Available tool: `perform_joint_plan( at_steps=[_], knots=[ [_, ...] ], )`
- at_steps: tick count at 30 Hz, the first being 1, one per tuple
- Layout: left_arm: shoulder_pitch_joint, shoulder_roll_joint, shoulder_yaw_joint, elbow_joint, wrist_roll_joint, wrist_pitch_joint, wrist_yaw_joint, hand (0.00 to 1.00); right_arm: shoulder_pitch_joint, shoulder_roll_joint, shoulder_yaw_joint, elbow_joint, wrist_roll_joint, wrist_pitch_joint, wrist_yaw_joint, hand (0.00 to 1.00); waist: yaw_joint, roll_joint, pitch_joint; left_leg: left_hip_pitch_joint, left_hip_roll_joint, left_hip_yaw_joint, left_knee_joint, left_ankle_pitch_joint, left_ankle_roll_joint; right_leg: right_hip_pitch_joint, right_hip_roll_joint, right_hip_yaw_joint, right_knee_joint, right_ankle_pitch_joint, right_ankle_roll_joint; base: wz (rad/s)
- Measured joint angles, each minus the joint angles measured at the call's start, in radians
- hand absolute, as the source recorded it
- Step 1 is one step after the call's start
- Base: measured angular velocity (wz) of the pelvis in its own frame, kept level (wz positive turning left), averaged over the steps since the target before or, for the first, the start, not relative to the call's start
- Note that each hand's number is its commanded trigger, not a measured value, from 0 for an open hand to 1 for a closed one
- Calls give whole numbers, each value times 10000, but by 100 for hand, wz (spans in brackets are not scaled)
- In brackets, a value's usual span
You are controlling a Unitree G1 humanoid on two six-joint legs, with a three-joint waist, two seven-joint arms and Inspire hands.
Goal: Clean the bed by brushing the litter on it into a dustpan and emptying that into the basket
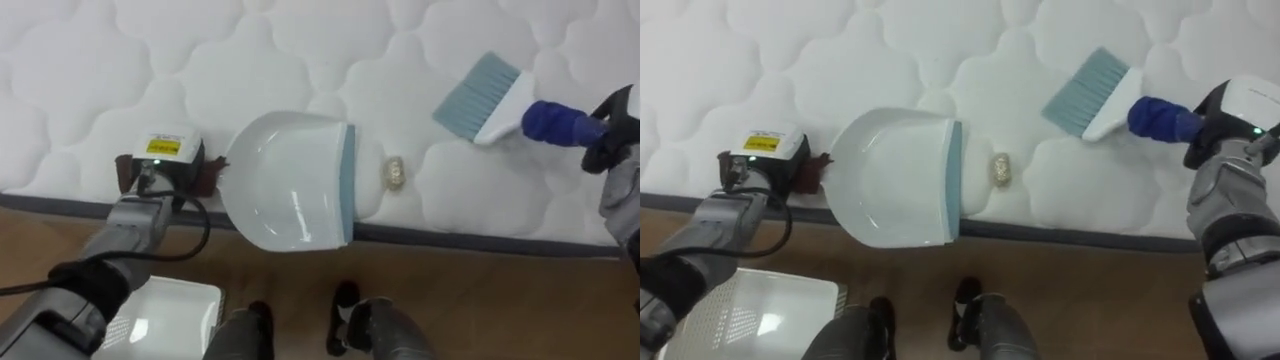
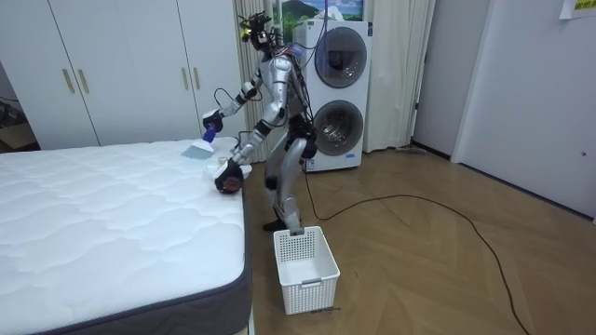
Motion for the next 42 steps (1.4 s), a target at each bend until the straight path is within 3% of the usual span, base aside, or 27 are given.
perform_joint_plan(
  at_steps=[7, 9, 11, 12, 15, 23, 27, 35, 42],
  knots=[
    [18, 175, 81, 2, 373, -24, -235, 100, -135, -166, 495, -1361, -2339, 471, 813, 100, 71, -82, -23, 217, 288, 72, -169, 4, -37, 382, 415, 9, -711, 351, -22, -13],
    [47, 177, 193, 29, 531, -39, -337, 100, -130, -183, 525, -1747, -2995, 479, 1062, 100, 117, -141, -49, 326, 319, 83, -294, 44, -75, 509, 496, -18, -889, 477, -35, -14],
    [137, 229, 232, 45, 888, -64, -440, 100, -72, -179, 845, -2335, -3724, 473, 1519, 100, 232, -396, -45, 766, 336, 301, -584, 98, -103, 775, 544, 137, -1078, 508, -42, -18],
    [167, 267, 233, 44, 937, -73, -440, 100, -3, -180, 863, -2570, -3933, 471, 1631, 100, 241, -427, -47, 842, 361, 304, -619, 98, -109, 856, 578, 139, -1143, 513, -50, -15],
    [338, 497, 469, 43, 1335, -311, -440, 100, 351, -180, 1211, -3637, -4749, 412, 2169, 100, 296, -651, -98, 1098, 641, 315, -625, 65, -202, 1278, 792, 35, -1557, 630, -141, -6],
    [369, 587, 791, 112, 1343, -680, -422, 100, 883, -195, 1213, -4721, -5206, 255, 3005, 100, 361, -907, -95, 1123, 677, 301, -589, 63, -213, 1388, 811, -163, -1579, 620, -159, 1],
    [395, 632, 931, 116, 1379, -761, -410, 100, 1131, -195, 1207, -5403, -5539, 248, 3356, 100, 354, -921, -98, 1123, 695, 301, -628, 53, -222, 1395, 843, -163, -1656, 626, -161, -1],
    [446, 806, 1041, 276, 1255, -1042, -99, 100, 1547, -190, 1250, -6608, -5825, 101, 3839, 100, 527, -896, -110, 1081, 995, 276, -398, -7, -338, 1539, 980, -418, -1850, 742, -338, -4],
    [446, 820, 1041, 587, 1280, -1159, 290, 100, 1793, -189, 1455, -7542, -5896, 18, 4400, 100, 528, -885, -135, 1096, 1006, 257, -552, -2, -417, 1560, 1055, -440, -2073, 829, -389, -2]
  ],
)
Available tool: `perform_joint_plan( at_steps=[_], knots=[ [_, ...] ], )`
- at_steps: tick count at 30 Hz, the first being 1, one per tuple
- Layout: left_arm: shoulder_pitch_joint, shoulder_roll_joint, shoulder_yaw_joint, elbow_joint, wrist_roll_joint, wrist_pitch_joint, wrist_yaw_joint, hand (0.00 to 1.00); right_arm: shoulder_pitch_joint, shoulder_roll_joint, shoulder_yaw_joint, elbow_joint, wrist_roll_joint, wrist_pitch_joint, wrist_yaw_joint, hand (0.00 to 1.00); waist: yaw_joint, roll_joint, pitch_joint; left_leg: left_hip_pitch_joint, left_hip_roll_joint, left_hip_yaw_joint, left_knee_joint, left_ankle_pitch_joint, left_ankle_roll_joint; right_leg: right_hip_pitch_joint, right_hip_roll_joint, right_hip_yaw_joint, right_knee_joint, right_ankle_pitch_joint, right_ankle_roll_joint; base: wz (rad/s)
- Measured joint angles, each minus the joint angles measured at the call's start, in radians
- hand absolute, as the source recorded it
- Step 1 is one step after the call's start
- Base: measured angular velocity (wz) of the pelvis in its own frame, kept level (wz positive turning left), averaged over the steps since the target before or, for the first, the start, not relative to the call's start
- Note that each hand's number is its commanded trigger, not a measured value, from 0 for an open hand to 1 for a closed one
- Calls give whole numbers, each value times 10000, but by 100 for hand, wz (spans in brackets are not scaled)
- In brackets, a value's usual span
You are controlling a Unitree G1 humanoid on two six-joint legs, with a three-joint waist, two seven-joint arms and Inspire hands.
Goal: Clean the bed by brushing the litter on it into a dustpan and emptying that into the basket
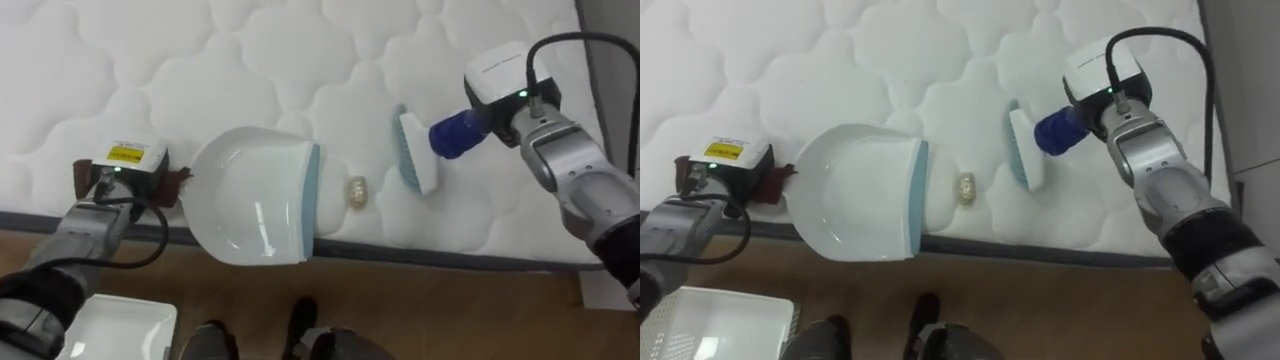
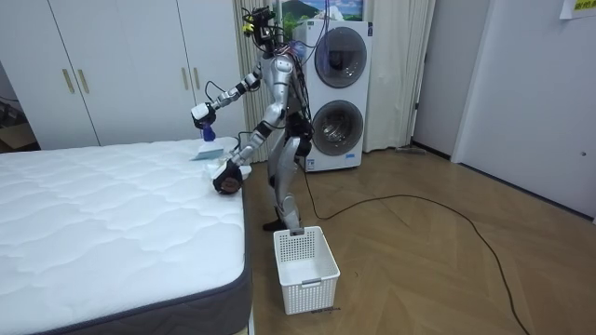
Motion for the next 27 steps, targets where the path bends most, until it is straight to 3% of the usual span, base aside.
perform_joint_plan(
  at_steps=[8, 12, 16, 27],
  knots=[
    [18, -36, -36, 35, 0, 5, -1, 100, 336, 140, 404, -1021, 28, -112, 885, 100, 18, 27, -18, 37, 9, -87, 121, 11, -17, 121, 25, -13, 9, 4, -6, 2],
    [18, -67, -58, 144, -6, 8, 16, 100, 341, 171, 905, -1493, 88, -122, 1296, 100, 15, 97, -68, 35, 4, -87, 7, 10, -17, 113, 21, -10, 7, 4, -6, 0],
    [25, -130, -72, 350, -7, 7, 156, 100, 344, 317, 970, -1627, 92, -162, 1619, 100, 15, 176, -110, 36, 1, -83, 0, 10, -18, 99, 20, -1, 33, 5, -8, 0],
    [158, -195, -226, 568, -3, 11, 758, 100, 373, 732, 1022, -1791, 860, -231, 2135, 100, 29, 223, -135, 53, -21, -74, -10, 11, -18, 96, -4, -16, 46, 5, -6, 0]
  ],
)
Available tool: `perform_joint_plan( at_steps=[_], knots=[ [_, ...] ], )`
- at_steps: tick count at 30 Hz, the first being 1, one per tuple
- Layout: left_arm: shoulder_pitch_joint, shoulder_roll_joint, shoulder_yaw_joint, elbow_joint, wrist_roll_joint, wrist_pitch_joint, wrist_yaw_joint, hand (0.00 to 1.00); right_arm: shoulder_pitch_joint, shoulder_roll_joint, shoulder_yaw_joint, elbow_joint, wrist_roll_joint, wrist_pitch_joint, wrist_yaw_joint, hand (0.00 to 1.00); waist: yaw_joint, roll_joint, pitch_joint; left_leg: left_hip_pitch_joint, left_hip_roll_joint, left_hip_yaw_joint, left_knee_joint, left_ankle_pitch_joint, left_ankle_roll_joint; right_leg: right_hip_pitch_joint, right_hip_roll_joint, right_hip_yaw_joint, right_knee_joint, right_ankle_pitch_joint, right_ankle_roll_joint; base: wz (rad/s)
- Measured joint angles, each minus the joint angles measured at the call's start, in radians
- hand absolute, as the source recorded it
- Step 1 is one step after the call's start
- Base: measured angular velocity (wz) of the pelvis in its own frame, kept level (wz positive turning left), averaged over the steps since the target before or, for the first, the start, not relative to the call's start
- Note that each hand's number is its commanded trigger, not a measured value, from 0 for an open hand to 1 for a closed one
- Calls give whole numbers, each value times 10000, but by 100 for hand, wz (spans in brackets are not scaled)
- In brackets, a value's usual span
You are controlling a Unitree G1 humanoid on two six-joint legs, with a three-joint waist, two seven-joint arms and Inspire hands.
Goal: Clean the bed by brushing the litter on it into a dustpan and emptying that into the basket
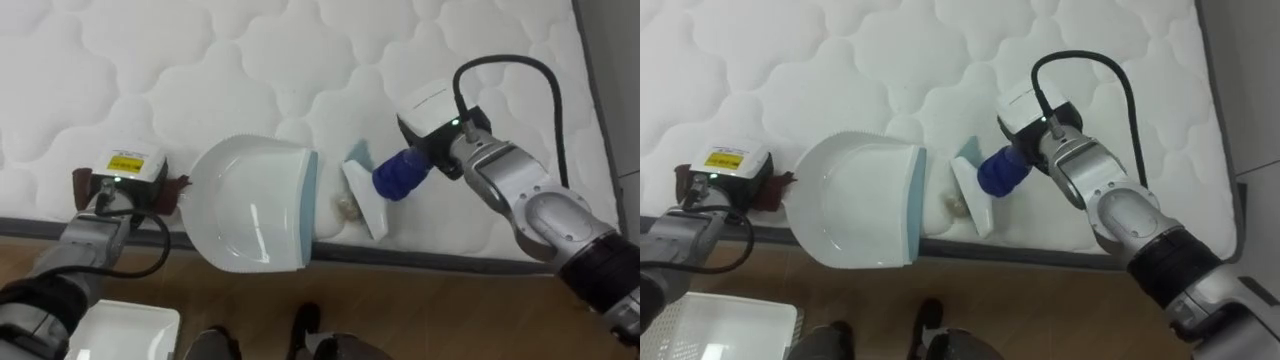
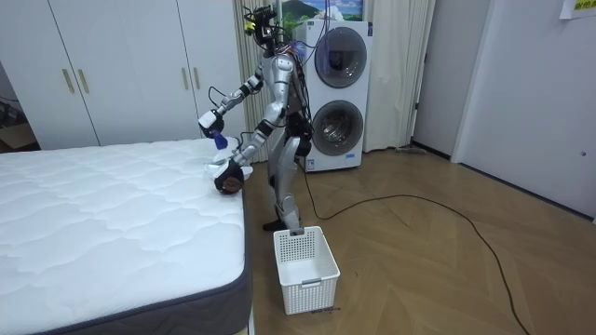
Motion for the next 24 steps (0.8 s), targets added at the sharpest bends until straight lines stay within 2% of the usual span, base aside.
perform_joint_plan(
  at_steps=[6, 9, 10, 13, 21, 24],
  knots=[
    [74, -6, -35, 86, -10, 7, 100, 100, 1, -21, 9, -1, 956, 21, 281, 100, 13, 52, -26, 48, -6, 50, -33, 1, 1, 1, -2, 38, -10, -3, 4, 0],
    [118, -8, -157, 101, -12, 81, 108, 100, 2, -72, 132, 166, 2060, 35, 391, 100, 18, 66, -36, 115, -10, 83, -107, 14, -14, 54, 8, 53, -28, -2, 2, -1],
    [163, -30, -196, 78, -5, 114, 107, 100, 13, -71, 210, 310, 2486, 69, 480, 100, 25, 81, -63, 136, -20, 84, -141, 20, -20, 60, 3, 46, -27, -2, 2, 0],
    [275, -231, -177, 60, 2, 336, 20, 100, 309, -69, 181, 417, 3564, 244, 815, 100, 60, 195, -125, 137, -33, 80, -152, 19, -19, 59, -12, 29, -25, -23, 11, 0],
    [312, -382, -193, 207, 97, 508, -130, 100, 513, 47, 72, 1961, 7005, 338, 1347, 100, 59, 430, -122, 179, -73, 78, -242, 45, -28, 61, -59, 42, -33, -60, 2, 1],
    [322, -632, -116, 474, 183, 711, -118, 100, 648, 387, -211, 2702, 7613, 343, 1488, 100, 14, 603, -116, 282, -129, 85, -353, 65, -30, 117, -101, 61, -21, -63, 10, 2]
  ],
)
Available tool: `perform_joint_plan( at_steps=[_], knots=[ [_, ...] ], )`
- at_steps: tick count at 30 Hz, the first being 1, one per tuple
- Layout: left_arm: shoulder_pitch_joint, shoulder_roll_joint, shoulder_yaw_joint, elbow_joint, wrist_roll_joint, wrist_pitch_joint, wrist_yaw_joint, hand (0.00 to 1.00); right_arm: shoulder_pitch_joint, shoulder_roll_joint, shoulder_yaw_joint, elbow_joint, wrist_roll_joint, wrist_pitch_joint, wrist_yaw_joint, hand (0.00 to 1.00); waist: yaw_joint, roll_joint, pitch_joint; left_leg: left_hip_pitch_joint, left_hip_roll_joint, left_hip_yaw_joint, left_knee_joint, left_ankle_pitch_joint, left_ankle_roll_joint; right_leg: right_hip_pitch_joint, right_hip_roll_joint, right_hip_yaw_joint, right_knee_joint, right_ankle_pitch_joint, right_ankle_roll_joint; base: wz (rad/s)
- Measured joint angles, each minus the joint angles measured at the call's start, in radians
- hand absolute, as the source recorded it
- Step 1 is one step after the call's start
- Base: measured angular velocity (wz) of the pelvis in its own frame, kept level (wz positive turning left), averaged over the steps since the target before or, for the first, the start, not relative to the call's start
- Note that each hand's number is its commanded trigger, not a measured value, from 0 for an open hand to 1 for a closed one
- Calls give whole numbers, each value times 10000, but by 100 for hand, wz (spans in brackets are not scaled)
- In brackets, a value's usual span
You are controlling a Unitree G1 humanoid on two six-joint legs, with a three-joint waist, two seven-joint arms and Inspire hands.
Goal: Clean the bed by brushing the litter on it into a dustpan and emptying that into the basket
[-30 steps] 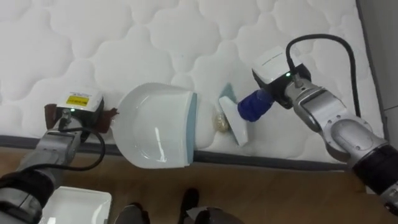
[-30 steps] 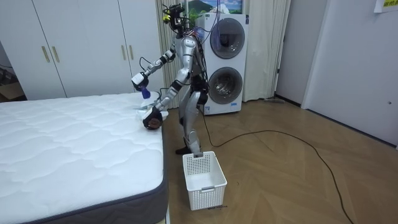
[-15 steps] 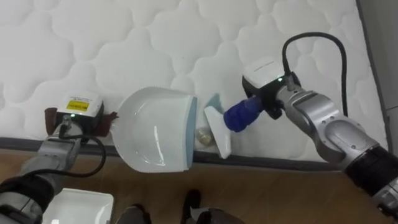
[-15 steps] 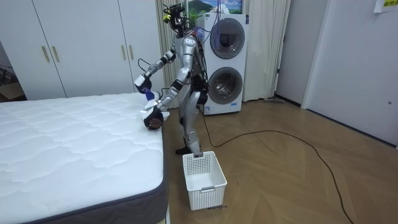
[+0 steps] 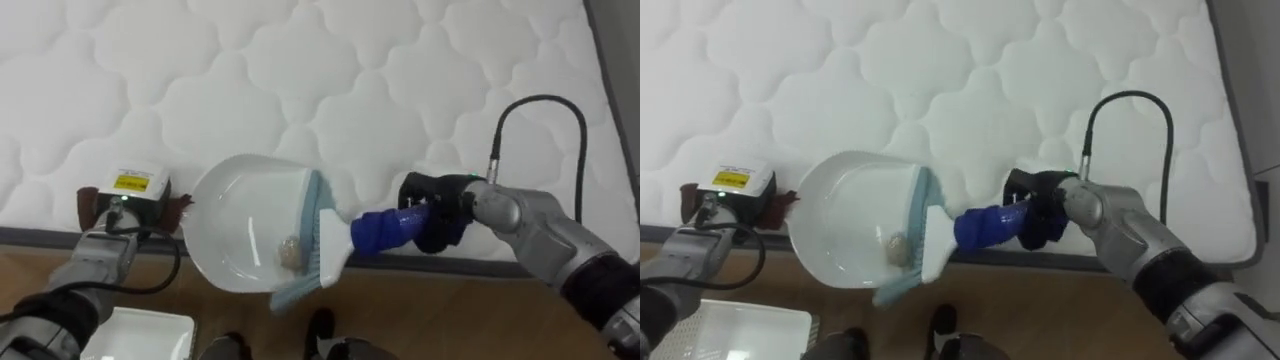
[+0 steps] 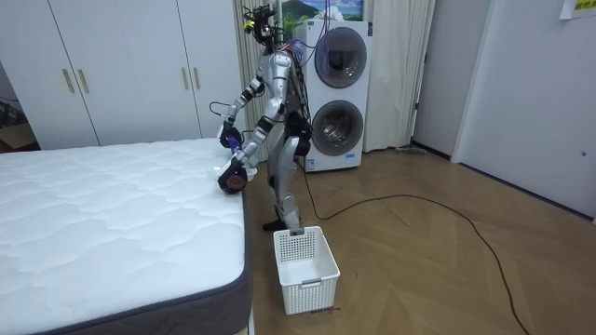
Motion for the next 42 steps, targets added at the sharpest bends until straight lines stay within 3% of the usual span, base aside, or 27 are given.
perform_joint_plan(
  at_steps=[8, 18, 24, 31, 38, 42],
  knots=[
    [16, -237, 399, 381, 2, 161, -245, 100, 572, 600, -706, 1217, 1819, -3, 365, 100, -101, 78, 15, 76, -216, -3, -416, 188, 13, -67, -165, -18, -24, -57, 38, 4],
    [31, -187, 543, 472, -11, 148, -260, 100, 643, 637, -705, 1318, 2266, -14, 471, 100, -374, 46, 8, 35, -295, -77, -418, 206, 42, -86, -244, -64, -31, -87, 86, 2],
    [32, -191, 650, 749, -46, -119, 116, 100, 683, 635, -692, 1322, 2290, -57, 365, 100, -378, 24, 15, 73, -310, -46, -390, 194, 64, -77, -260, -19, -3, -92, 102, 0],
    [35, -99, 1143, 789, -213, -519, 264, 100, 698, 566, -948, 1344, 2343, -422, 325, 100, -375, 23, 16, 89, -299, -63, -379, 193, 66, -28, -246, -38, -4, -86, 107, 0],
    [74, 35, 2451, 733, -420, -930, 1060, 100, 1012, 416, -1595, 1185, 2701, -912, 380, 100, -282, 4, 2, 314, -305, -66, -358, 192, 66, 169, -234, -6, -10, -100, 126, -1],
    [709, 103, 3235, -269, -426, -996, 1402, 100, 1882, 271, -2342, 486, 2955, -930, 281, 100, -273, 2, -18, 858, -375, -91, -740, 189, 68, 668, -228, 27, -277, -139, 197, -1]
  ],
)
